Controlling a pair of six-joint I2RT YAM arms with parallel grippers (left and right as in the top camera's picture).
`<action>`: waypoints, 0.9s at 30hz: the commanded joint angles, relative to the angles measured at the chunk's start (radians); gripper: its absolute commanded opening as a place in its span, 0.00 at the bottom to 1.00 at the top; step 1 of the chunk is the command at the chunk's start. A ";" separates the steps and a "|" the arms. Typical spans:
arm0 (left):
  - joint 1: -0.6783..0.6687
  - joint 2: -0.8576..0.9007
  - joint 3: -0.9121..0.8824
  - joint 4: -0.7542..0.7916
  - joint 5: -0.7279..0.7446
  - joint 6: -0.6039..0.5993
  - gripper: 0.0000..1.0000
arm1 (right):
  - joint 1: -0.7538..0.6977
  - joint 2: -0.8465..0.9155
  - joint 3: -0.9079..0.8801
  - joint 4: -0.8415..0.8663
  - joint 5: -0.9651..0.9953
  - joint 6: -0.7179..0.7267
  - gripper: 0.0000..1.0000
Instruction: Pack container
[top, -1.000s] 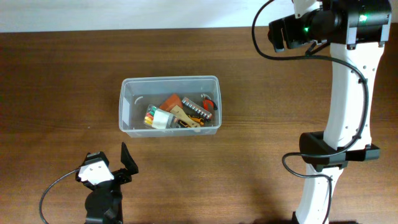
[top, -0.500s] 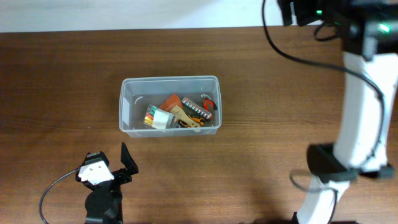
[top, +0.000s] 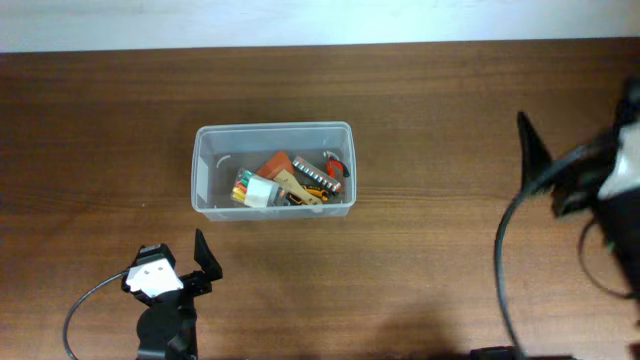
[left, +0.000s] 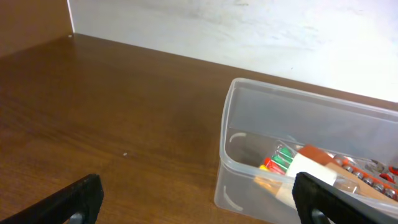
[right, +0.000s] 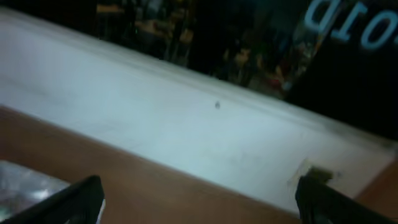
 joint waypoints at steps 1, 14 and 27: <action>-0.003 -0.004 -0.003 -0.001 -0.003 0.009 0.99 | -0.025 -0.188 -0.322 0.074 -0.005 -0.005 0.98; -0.003 -0.004 -0.003 -0.001 -0.003 0.009 0.99 | -0.023 -0.589 -0.936 0.325 -0.101 0.000 0.99; -0.003 -0.004 -0.003 -0.001 -0.003 0.009 0.99 | -0.023 -0.844 -1.340 0.537 -0.099 0.075 0.99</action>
